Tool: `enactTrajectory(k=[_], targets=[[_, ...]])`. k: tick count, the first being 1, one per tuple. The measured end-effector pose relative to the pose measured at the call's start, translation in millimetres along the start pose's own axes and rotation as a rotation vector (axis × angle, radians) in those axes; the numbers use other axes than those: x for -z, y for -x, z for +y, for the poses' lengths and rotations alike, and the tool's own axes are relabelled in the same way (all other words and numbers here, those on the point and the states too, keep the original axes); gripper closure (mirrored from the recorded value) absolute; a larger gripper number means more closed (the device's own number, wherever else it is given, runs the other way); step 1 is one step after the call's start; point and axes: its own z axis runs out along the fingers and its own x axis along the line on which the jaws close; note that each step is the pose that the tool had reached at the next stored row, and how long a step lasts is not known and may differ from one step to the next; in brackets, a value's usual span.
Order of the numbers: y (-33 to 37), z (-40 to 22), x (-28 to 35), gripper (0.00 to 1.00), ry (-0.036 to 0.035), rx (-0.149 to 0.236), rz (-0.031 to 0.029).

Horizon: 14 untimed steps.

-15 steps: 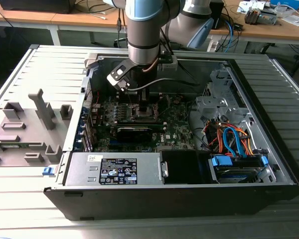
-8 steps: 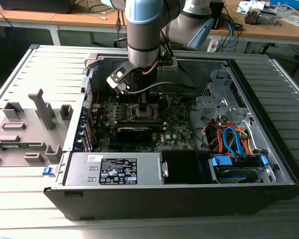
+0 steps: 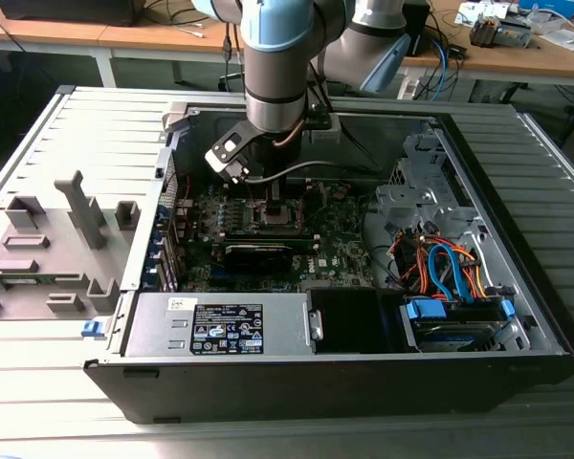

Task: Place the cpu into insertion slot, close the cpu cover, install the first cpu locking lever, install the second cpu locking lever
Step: 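Place the cpu into insertion slot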

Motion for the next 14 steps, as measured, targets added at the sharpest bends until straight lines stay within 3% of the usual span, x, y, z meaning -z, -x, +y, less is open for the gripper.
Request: enactTrajectory(k=[4, 10, 12, 13, 14], targets=[[-0.4, 0.3, 1.6, 0.89, 0.0016, 0.0, 0.0025], [-0.2, 0.8, 21.8, 0.89, 0.0005, 0.002, 0.0006], [-0.3, 0.8, 22.8, 0.89, 0.0005, 0.034, 0.0019], [-0.2, 0.9, 22.9, 0.89, 0.0001, 0.081, 0.0031], [-0.2, 0.9, 23.0, 0.89, 0.0001, 0.09, 0.0034]])
